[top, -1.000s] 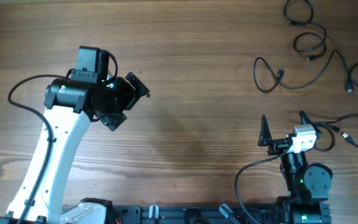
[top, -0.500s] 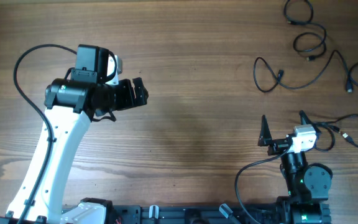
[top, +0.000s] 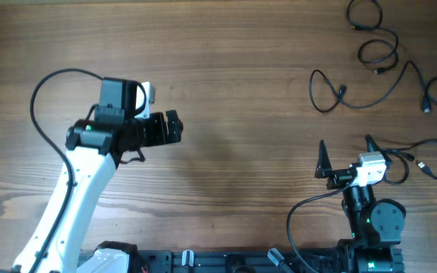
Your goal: Untangle cables
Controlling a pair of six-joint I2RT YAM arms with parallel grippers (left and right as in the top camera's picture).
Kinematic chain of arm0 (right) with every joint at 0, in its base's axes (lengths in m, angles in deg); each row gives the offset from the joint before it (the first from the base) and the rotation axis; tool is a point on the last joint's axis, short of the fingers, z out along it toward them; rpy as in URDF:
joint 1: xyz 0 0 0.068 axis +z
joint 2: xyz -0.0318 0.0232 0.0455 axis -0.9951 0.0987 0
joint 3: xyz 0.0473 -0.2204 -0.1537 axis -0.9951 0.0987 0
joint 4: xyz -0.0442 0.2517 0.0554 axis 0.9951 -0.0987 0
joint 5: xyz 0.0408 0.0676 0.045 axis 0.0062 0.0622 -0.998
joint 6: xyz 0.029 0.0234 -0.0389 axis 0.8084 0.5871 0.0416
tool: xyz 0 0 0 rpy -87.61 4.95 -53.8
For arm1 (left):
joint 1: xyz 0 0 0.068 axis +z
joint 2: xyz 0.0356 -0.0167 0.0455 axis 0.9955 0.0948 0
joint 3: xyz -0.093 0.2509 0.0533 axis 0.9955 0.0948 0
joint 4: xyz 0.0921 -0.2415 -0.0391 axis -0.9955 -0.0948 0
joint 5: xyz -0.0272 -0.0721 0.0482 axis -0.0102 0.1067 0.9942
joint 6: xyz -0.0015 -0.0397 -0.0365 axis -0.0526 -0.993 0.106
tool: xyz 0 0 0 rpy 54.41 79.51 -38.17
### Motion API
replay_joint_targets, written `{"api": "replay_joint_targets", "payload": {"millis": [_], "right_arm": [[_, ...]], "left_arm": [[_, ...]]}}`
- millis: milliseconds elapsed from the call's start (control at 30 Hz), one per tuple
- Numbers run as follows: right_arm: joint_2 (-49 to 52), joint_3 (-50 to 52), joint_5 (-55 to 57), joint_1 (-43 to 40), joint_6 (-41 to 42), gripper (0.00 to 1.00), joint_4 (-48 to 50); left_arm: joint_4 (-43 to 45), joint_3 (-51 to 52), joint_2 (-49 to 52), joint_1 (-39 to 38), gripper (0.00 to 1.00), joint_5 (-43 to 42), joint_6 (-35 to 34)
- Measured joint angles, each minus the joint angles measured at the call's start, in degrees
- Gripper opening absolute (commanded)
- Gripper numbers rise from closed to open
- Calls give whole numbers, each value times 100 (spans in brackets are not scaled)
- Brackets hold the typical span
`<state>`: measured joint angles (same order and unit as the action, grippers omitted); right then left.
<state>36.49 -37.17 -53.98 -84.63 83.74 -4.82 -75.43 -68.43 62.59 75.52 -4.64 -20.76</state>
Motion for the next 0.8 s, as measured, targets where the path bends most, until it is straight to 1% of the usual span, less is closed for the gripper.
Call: {"api": "replay_joint_targets", "payload": {"millis": [167,300,500,800], "right_arm": [[0,0,0,0,0,100,0],[0,0,0,0,-2,100,0],[0,0,0,0,0,100,0],[0,0,0,0,0,100,0]], "left_arm": [[-114,92,-662,0,100,297,24],[-109,166,-1115,0,100,382,39],[-63,811,-1475,0,100,385,39],[-48,1010,-2334,0,100,385,37]]}}
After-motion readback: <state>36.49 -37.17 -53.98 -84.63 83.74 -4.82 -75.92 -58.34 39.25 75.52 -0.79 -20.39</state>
